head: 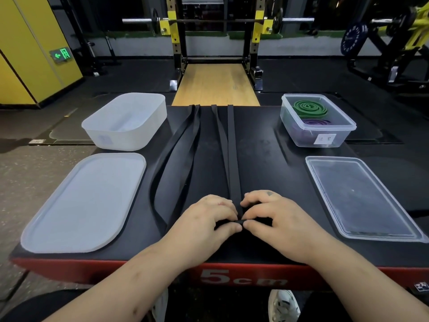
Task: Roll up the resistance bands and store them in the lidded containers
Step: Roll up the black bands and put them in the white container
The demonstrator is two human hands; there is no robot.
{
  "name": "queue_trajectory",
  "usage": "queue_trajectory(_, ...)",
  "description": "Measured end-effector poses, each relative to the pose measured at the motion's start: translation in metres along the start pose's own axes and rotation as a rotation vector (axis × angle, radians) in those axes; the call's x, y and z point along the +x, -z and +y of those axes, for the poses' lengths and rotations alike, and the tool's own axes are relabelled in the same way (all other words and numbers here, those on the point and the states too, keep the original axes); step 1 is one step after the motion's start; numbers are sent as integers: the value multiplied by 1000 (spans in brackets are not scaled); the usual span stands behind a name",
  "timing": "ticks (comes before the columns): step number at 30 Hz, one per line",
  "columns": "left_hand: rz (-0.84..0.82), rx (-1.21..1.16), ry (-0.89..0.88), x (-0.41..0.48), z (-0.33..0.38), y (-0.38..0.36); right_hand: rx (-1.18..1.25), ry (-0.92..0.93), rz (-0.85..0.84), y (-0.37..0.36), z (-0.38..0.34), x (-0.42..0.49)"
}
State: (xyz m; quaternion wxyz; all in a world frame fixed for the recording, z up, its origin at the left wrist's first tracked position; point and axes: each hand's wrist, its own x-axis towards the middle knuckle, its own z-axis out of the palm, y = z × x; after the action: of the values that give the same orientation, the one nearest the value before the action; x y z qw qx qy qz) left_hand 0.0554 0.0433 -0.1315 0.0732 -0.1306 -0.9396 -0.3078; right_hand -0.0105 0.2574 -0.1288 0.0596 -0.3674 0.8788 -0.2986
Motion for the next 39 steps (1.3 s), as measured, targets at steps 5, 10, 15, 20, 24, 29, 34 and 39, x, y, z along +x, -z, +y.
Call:
queue_trajectory(5, 26, -12, 76, 5, 1, -3, 28, -106, 37, -3, -3, 7)
queue_trajectory(10, 57, -2, 157, 13, 2, -7, 74, -173, 80, -5, -9, 11)
queue_trajectory(15, 137, 6, 181, 12, 6, -9, 82, -132, 116, -7, -7, 9)
queue_trajectory(20, 140, 75, 64, 8, 7, -10, 45, -107, 142, -11, -3, 14)
queue_trajectory(24, 101, 149, 7, 5, -3, -13, 1, -99, 142, -10, -4, 15)
queue_trajectory(29, 121, 139, -2, 11, -7, -13, -66, -15, 31, 1, -2, 10)
queue_trajectory(34, 131, 54, 63, 15, -7, -12, -102, -6, 72, -3, -4, 14)
queue_trajectory(39, 102, 23, 83, 1, 1, -10, -19, 50, 58, -1, -5, 0)
